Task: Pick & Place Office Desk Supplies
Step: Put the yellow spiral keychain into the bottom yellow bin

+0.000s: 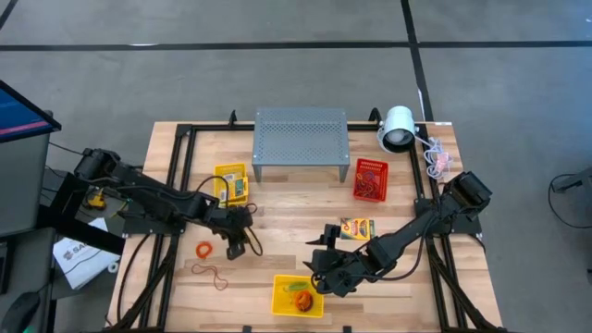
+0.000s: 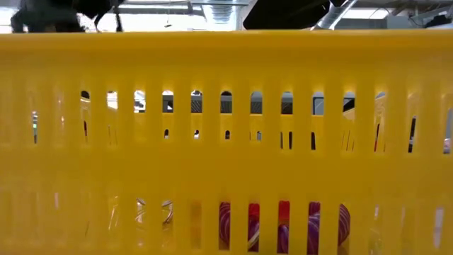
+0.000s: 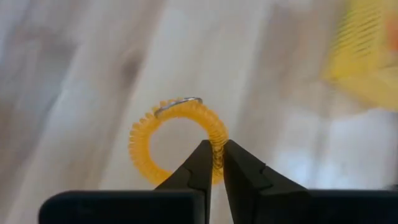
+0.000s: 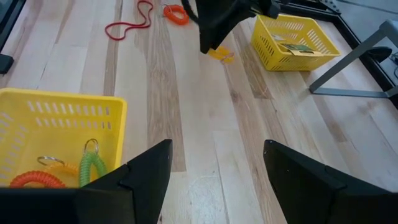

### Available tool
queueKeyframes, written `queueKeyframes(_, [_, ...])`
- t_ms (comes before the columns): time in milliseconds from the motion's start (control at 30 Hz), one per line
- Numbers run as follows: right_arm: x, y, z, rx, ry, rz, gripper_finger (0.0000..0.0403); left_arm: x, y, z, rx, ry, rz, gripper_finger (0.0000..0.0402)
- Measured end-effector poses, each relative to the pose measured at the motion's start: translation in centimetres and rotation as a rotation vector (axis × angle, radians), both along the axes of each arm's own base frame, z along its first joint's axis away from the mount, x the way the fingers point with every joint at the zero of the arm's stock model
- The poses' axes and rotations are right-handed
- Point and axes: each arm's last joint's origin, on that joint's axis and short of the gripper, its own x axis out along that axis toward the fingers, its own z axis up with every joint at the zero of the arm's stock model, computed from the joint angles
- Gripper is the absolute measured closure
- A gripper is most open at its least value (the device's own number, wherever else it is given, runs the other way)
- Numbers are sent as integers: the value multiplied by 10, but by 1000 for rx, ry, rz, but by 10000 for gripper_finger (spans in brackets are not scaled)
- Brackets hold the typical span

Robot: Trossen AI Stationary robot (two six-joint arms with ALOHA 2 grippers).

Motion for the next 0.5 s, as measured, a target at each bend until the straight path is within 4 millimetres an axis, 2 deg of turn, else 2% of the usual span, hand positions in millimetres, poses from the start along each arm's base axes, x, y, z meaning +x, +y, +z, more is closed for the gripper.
queueKeyframes(267, [5, 3, 6, -33, -50, 56, 154, 13, -11, 19, -133, -233, -170, 380])
queueKeyframes(500, [18, 9, 22, -17, -183, 236, 154, 19, -18, 32, -153, -398, -295, 379])
